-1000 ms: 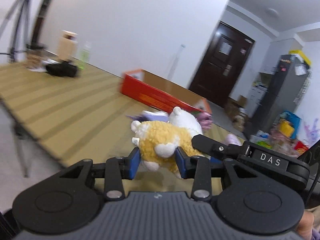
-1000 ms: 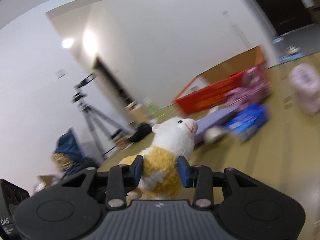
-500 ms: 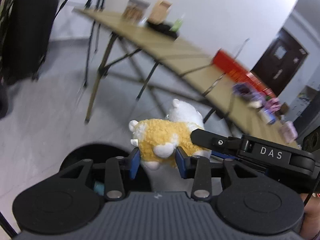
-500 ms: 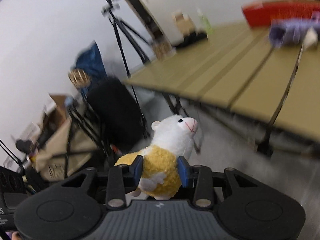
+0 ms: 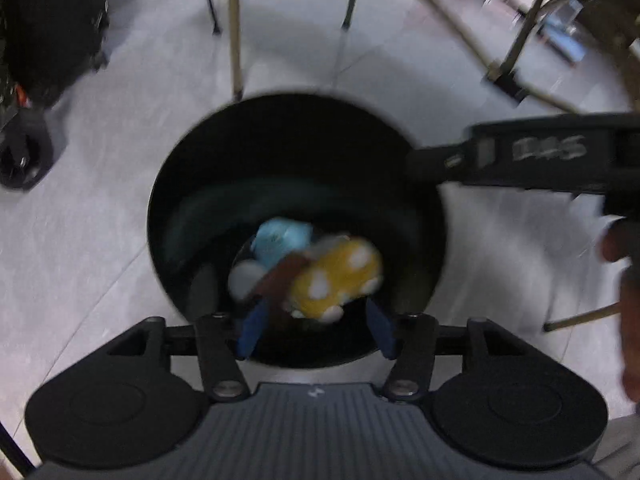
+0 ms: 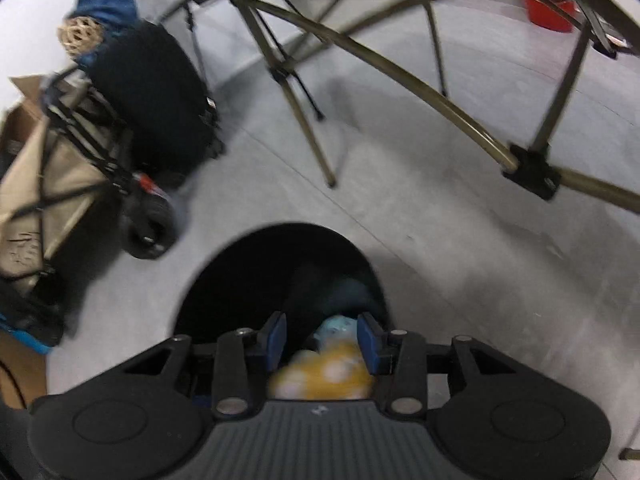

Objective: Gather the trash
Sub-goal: 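Lower the sheep plush into the bin and release it, then grasp the blue and white milk carton with both grippers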

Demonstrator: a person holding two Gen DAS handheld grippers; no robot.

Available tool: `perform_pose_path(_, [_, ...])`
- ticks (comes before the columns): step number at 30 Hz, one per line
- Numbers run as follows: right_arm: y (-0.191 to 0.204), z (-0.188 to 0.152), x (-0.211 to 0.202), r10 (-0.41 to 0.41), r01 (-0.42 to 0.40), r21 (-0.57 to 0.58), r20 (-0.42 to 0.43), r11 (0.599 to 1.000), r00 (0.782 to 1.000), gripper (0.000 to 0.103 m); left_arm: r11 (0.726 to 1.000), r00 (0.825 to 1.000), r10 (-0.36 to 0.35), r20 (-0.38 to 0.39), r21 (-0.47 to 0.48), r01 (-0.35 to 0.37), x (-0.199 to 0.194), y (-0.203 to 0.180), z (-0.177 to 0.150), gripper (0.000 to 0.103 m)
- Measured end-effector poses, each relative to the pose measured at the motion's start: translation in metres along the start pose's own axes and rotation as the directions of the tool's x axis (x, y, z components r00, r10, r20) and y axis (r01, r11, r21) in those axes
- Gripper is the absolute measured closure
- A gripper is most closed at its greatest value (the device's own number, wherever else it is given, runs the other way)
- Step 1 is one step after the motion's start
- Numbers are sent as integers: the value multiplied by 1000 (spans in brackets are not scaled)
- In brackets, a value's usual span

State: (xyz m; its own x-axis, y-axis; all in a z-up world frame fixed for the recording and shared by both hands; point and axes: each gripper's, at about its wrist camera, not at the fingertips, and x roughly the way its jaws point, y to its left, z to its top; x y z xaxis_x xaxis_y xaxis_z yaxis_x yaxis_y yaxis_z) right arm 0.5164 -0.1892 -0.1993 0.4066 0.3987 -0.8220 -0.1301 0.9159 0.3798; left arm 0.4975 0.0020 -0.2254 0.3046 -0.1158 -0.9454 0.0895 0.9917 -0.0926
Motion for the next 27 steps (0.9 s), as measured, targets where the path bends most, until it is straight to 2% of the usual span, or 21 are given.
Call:
perform_pose_path(1, [-1, 0, -1, 2, -2, 11, -1, 1000, 1000, 63, 1000, 1000, 11, -16, -25, -11, 2, 4, 1, 44])
perform_pose_path(3, [-1, 0, -6, 5, -5, 8, 9, 1000, 1000, 57, 998, 1000, 25, -19, -61, -26, 0, 10, 5, 41])
perform_pose_path(7, [2, 0, -17, 9, -8, -39, 19, 999, 1000, 53, 995, 997, 63, 48, -82, -59, -15, 16, 11, 32])
perform_pose_path(14, [7, 3, -21, 12, -13, -75, -3, 997, 1000, 53, 994, 993, 93, 74, -65, -88, -26, 9, 14, 30])
perform_pose_path(17, [9, 5, -27, 21, -20, -88, 11, 996, 1000, 52, 992, 990, 109, 90, -72, -102, -31, 11, 17, 30])
perform_pose_path(19, [13, 5, -40, 24, -18, -112, 49, 993, 998, 52, 990, 984, 123, 132, -85, -113, -44, 12, 20, 30])
perform_pose_path(22, [18, 7, -72, 41, -15, -164, 157, 986, 987, 52, 989, 959, 128, 252, -105, -104, -74, 8, 24, 27])
perform_pose_path(24, [19, 9, -99, 49, -2, -185, 251, 983, 967, 52, 989, 928, 128, 350, -114, -93, -99, 1, 26, 25])
perform_pose_path(27, [12, 11, -143, 56, 17, -179, 393, 984, 918, 52, 992, 868, 116, 483, -105, -74, -133, -17, 28, 22])
